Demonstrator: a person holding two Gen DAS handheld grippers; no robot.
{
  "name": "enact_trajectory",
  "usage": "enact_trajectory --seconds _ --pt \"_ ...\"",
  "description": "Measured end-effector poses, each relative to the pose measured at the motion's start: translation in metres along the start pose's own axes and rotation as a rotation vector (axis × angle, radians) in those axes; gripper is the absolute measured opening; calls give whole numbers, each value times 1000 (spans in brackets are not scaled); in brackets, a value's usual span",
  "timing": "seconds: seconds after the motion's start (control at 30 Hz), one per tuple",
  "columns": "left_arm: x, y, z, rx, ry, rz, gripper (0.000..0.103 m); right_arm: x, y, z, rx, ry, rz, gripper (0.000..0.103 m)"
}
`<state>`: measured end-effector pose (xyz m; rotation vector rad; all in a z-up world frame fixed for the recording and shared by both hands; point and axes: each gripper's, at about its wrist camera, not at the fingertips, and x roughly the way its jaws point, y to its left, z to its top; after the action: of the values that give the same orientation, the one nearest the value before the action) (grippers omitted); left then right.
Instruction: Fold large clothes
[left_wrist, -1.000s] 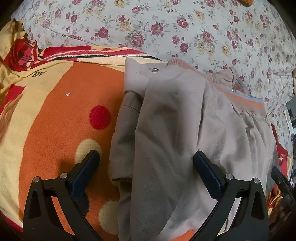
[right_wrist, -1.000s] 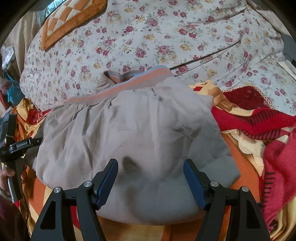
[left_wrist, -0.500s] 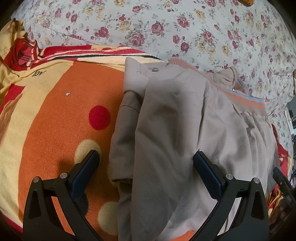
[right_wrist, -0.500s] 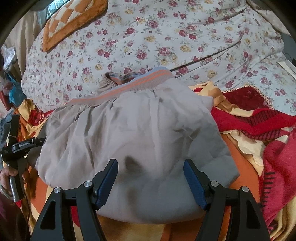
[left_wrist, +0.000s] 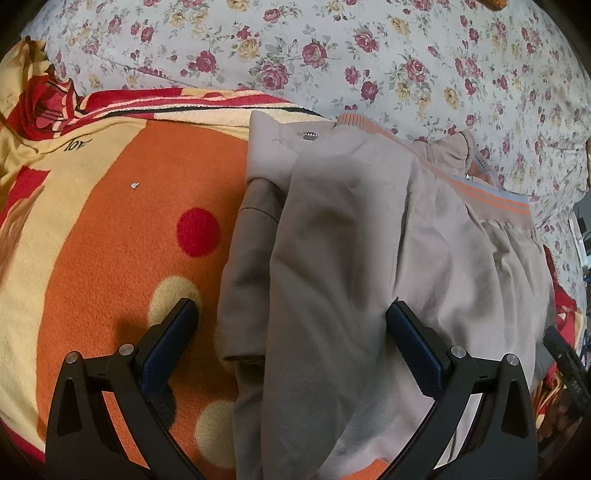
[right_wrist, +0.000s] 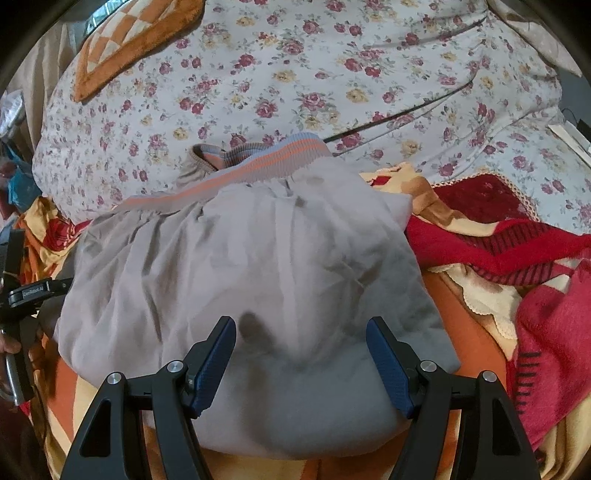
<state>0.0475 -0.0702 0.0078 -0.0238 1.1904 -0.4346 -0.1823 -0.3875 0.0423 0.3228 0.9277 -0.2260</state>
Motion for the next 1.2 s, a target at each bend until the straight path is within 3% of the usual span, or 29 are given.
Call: enact_trajectory --seconds 0.1,0.13,0.17,0.33,0.47,0.57,0.8,1.0,1.1,1.17,1.2 --pt "-1 -1 -1 0 -9 2 100 -3 1 2 -6 -8 6 70" --pt "-3 -2 -2 7 -15 -12 93 -3 1 2 -6 -9 6 70" --pt "-5 -4 -3 15 -17 -31 78 -4 0 3 -2 -9 6 70" --pt "-14 -14 -4 24 -20 -72 41 -8 -3 2 21 -12 16 70" --pt "-23 -19 -5 46 -47 -53 24 -13 2 0 13 -19 27 70" --pt "-32 -16 -6 37 -68 -60 18 -17 6 0 4 -26 31 70" --pt "-45 -16 -8 33 -92 -82 16 -19 9 0 8 -28 39 70" --pt "-32 -7 -6 -26 -43 -92 17 -16 11 -4 -1 -9 44 70" --pt "-25 -1 -4 -71 -24 -107 25 -13 9 -4 4 0 46 70" --pt "-21 2 -2 -95 -15 -122 49 -11 6 -4 10 6 45 70" --pt "-19 2 -1 -103 -15 -125 54 -10 6 -4 13 9 44 70"
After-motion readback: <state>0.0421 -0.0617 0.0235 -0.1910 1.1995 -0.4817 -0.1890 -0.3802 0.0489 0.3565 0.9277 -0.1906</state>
